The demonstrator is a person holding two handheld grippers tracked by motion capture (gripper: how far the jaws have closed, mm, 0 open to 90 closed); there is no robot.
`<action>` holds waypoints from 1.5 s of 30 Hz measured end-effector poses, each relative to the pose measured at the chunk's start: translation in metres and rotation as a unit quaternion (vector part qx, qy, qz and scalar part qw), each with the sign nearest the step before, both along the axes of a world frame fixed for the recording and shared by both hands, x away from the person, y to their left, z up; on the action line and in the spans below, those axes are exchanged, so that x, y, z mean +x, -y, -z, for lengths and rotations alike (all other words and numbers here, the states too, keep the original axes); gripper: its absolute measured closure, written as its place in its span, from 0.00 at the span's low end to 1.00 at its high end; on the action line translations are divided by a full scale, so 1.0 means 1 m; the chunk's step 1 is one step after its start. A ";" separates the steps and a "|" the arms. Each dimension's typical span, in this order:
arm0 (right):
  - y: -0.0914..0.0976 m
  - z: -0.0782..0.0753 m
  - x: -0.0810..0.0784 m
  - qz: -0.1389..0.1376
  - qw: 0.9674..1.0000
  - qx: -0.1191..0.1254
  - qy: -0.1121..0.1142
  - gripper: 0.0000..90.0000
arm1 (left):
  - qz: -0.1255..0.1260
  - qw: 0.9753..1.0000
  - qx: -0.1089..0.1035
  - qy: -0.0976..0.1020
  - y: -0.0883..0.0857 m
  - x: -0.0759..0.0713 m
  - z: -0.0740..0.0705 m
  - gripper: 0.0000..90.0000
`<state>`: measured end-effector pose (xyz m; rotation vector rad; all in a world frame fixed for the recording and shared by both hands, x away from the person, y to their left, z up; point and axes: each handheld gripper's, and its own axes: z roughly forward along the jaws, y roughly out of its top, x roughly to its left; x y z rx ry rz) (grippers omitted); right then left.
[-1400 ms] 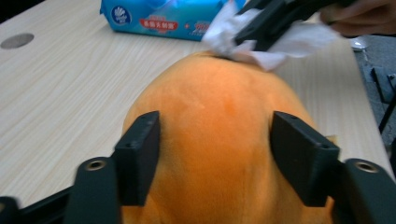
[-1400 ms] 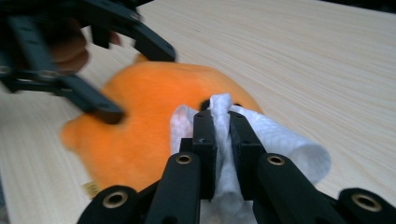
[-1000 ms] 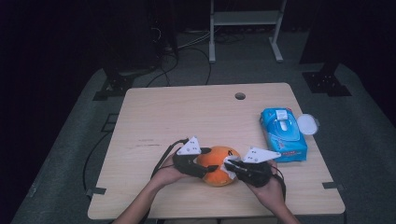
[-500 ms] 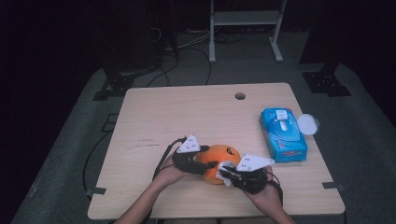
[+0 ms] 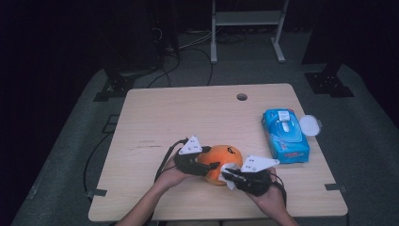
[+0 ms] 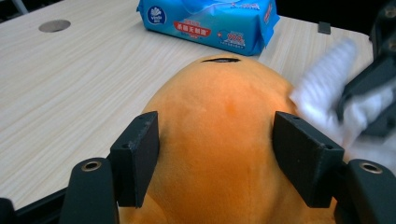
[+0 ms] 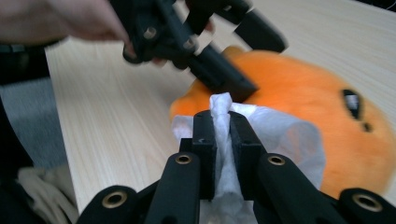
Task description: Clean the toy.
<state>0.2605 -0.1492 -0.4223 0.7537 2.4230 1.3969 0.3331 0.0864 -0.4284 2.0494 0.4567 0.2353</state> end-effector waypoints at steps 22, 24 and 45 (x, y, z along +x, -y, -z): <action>-0.001 0.003 0.001 0.003 1.000 -0.014 0.000 0.91 | 0.008 1.000 0.013 0.008 0.003 -0.005 -0.003 0.40; 0.009 0.005 0.011 0.027 1.000 -0.009 -0.005 0.91 | 0.015 1.000 0.013 0.001 0.001 -0.005 -0.003 0.40; 0.008 0.003 0.008 0.021 1.000 -0.006 -0.007 0.91 | 0.017 1.000 0.010 -0.018 0.001 -0.006 -0.002 0.45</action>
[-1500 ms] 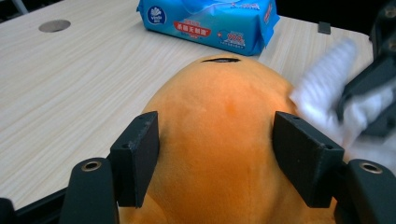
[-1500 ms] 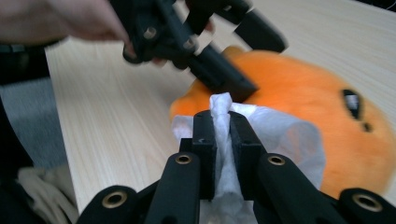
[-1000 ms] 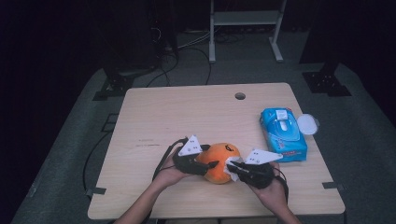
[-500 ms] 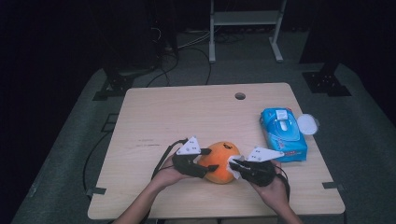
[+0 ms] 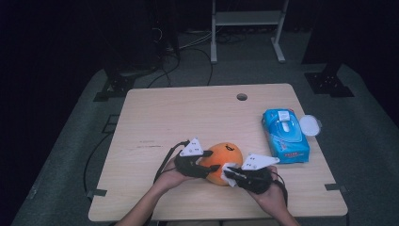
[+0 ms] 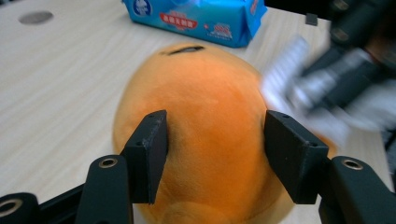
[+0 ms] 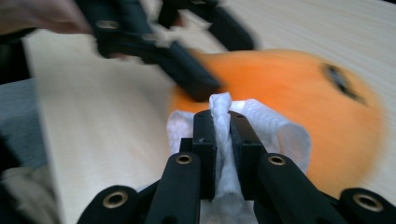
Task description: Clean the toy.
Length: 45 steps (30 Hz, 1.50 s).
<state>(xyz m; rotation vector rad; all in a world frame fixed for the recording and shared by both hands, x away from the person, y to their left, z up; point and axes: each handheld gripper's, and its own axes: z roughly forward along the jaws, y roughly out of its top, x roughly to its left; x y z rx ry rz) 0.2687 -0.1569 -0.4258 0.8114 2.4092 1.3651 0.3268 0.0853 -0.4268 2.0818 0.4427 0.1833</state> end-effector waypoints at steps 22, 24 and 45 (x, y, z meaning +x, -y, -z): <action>0.005 0.001 0.004 0.010 1.000 -0.012 0.001 0.91 | 0.016 1.000 0.007 -0.014 -0.002 0.001 -0.004 0.45; 0.017 0.002 0.013 0.039 0.999 -0.002 -0.010 0.91 | 0.036 0.999 0.009 -0.027 -0.002 0.000 -0.006 0.42; 0.021 0.000 0.017 0.044 0.999 0.002 -0.021 0.91 | 0.043 0.999 0.007 -0.027 -0.008 0.003 -0.008 0.39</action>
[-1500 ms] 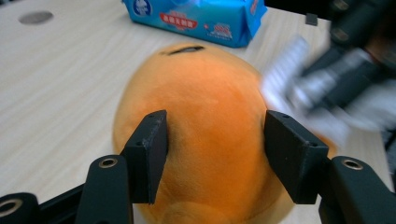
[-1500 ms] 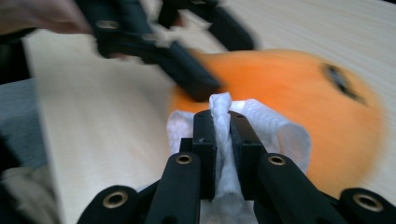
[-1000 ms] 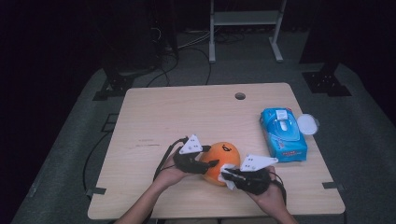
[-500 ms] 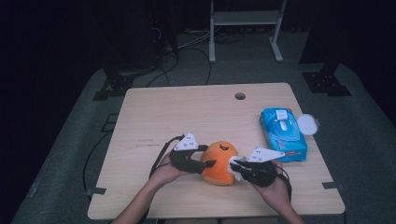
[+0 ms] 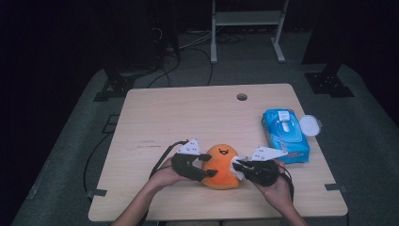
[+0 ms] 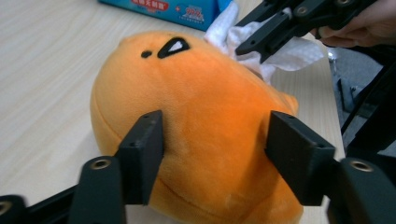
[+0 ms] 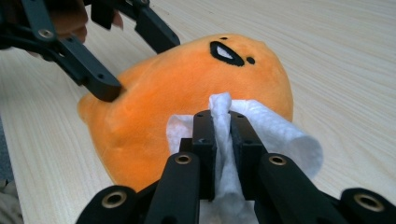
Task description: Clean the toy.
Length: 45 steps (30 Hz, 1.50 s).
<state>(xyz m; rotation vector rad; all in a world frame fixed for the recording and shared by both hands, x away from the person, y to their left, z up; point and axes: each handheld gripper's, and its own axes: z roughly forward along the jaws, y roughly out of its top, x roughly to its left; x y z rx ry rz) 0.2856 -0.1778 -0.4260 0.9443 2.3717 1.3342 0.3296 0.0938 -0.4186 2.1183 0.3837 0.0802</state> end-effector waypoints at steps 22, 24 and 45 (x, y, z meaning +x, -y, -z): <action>0.002 -0.002 -0.001 -0.009 1.000 -0.013 0.001 0.90 | 0.000 0.999 0.010 0.041 0.006 -0.006 -0.007 0.35; 0.004 -0.005 -0.003 -0.009 1.000 -0.008 0.003 0.90 | -0.033 0.997 0.022 0.068 0.012 -0.005 -0.005 0.35; 0.005 -0.005 -0.003 -0.022 1.000 -0.001 -0.008 0.90 | -0.023 0.994 0.039 0.099 0.018 -0.018 -0.024 0.30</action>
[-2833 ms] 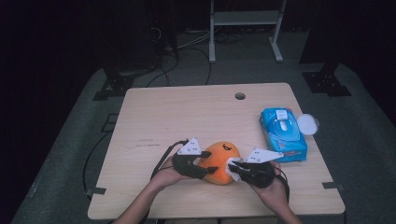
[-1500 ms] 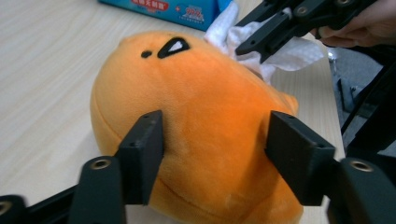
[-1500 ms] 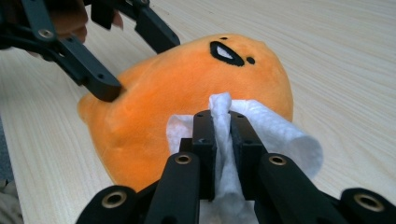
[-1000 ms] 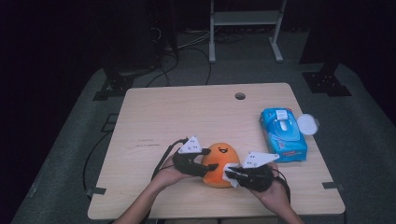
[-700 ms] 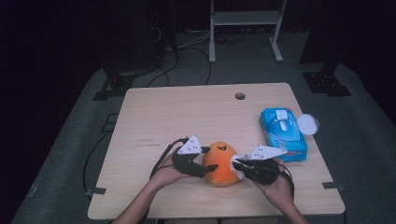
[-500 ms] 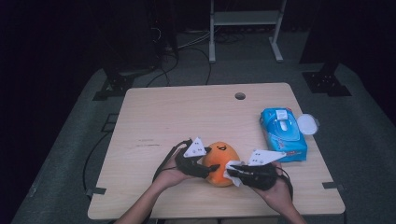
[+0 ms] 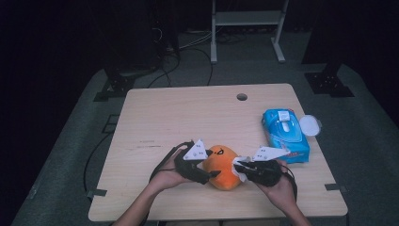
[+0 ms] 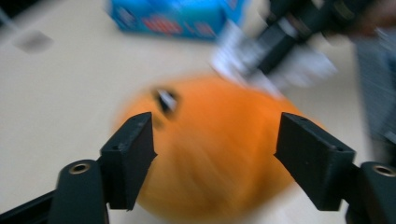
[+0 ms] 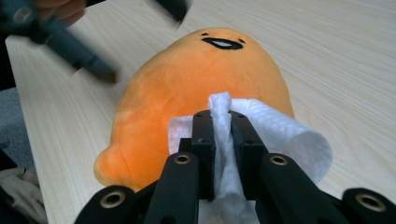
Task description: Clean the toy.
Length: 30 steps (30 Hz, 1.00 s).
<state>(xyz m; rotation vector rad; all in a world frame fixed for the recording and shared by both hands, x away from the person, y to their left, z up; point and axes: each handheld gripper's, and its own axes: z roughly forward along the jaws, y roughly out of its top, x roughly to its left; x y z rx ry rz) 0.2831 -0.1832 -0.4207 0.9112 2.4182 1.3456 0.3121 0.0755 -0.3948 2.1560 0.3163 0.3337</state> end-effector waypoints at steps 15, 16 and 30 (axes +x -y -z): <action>-0.001 0.001 0.004 -0.001 1.000 0.005 -0.001 0.90 | 0.012 0.999 0.022 -0.038 -0.002 -0.001 0.012 0.31; -0.001 0.001 0.005 0.002 1.000 0.004 -0.001 0.90 | 0.010 1.000 0.009 -0.028 -0.002 0.001 0.010 0.29; -0.018 -0.003 -0.021 -0.084 0.996 -0.020 0.012 0.90 | -0.018 0.998 0.003 -0.063 0.001 0.019 0.023 0.33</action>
